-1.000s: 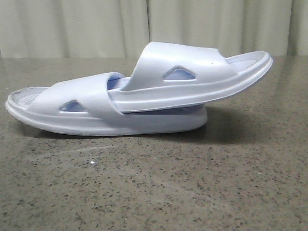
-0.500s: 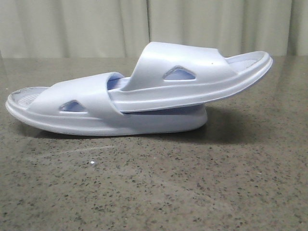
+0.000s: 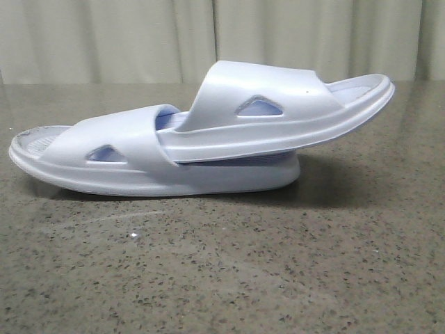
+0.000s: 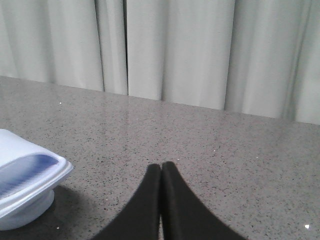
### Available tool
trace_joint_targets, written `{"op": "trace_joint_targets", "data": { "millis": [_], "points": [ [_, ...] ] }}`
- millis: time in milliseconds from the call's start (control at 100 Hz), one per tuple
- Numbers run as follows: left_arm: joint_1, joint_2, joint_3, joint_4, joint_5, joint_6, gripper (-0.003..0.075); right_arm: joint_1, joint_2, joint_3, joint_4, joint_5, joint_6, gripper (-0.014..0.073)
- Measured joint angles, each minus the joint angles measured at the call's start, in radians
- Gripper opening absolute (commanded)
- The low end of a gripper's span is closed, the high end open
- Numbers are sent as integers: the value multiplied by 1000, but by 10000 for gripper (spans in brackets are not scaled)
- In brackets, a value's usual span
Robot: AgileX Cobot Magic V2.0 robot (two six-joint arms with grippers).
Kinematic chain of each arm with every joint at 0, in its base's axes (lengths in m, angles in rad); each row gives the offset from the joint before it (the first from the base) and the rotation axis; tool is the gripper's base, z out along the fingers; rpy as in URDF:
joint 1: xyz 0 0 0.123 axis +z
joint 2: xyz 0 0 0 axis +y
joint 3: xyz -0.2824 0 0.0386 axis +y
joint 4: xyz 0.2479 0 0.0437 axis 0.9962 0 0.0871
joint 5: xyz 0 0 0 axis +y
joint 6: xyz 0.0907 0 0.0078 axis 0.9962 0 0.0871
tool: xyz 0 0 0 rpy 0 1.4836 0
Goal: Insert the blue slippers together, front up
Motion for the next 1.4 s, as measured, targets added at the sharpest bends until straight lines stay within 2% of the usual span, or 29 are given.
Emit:
{"op": "trace_joint_targets", "data": {
  "millis": [190,310,720,1400],
  "points": [
    [0,-81,72,496,4,-501,16,0,0,0,0,0,0,-107],
    [0,-142,111,636,4,-636,16,0,0,0,0,0,0,-107],
    [55,-199,149,679,3,-686,16,0,0,0,0,0,-2,-107],
    [57,-199,149,663,3,-686,16,0,0,0,0,0,-2,-107]
  ]
}}
